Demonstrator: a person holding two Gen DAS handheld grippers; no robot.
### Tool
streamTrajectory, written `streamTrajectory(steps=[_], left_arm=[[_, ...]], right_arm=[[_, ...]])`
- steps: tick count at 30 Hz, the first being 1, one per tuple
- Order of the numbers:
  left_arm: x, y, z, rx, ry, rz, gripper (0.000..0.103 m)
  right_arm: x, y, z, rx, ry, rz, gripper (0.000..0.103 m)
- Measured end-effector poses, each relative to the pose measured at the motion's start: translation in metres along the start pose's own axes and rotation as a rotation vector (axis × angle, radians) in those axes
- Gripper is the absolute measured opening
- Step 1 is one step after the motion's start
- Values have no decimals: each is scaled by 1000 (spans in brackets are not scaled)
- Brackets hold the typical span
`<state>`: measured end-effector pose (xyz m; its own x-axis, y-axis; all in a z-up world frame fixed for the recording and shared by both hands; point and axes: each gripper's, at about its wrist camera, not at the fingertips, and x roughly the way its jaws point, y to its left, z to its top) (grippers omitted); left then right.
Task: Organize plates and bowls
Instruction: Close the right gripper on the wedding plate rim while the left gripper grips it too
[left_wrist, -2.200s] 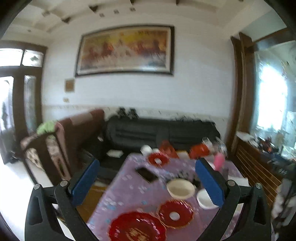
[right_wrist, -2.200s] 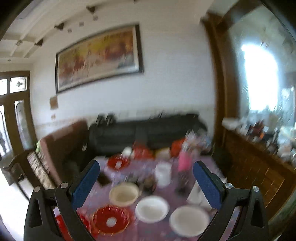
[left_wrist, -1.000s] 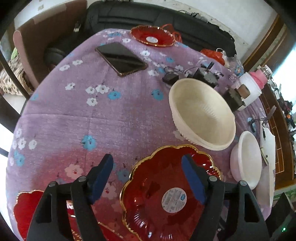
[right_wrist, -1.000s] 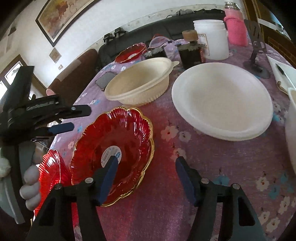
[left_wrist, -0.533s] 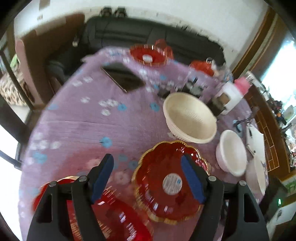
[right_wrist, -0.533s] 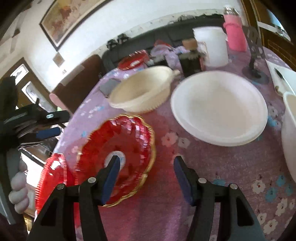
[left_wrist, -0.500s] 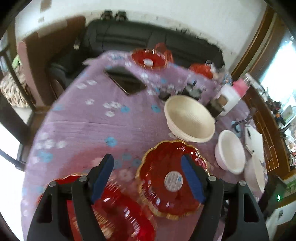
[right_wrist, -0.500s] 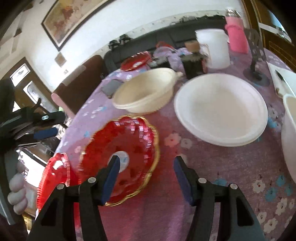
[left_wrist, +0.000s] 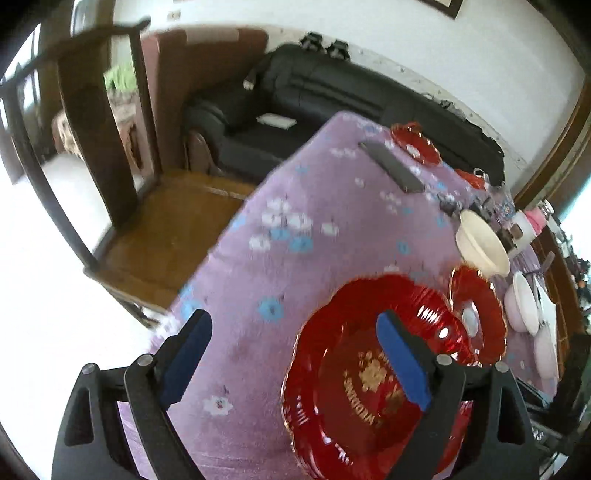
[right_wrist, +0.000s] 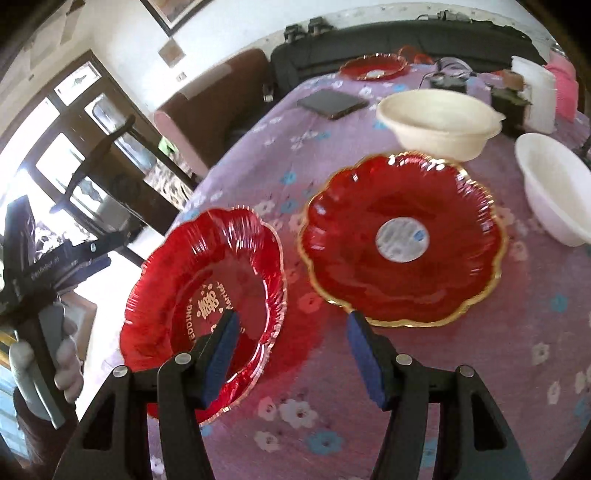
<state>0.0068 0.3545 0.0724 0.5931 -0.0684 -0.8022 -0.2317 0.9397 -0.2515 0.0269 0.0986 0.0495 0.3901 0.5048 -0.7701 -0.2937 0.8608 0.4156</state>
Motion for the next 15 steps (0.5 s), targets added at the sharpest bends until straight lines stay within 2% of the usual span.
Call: streamTrajectory(steps=[4,7,8,9,11,12,13,15], left_arm=[[22,-12,-12,28,39,-58,90],[36,-26,-19,58,56,-57,90],[40,-31,-22,62,65,-54,90],[43,-33,-25,64,70,-53,89],[51,-39,-30,72,87,-48,71],[54,-40,-32,79,88,-24,67],[55,-41,-33,81,75,16,57],[51,-33,-32,42,67,8,44]], right_arm=[[26,7,5,24,39,-22,65],[37,12,4,24,53,-45,65],[38,12,4,25,54,-47,64],[40,12,1,27,55,-51,56],[40,14,1,24,43,-61,46],[43,14,2,30,52,-37,34],[44,13,2,39,53,-53,31],[41,11,1,39,41,-62,28]])
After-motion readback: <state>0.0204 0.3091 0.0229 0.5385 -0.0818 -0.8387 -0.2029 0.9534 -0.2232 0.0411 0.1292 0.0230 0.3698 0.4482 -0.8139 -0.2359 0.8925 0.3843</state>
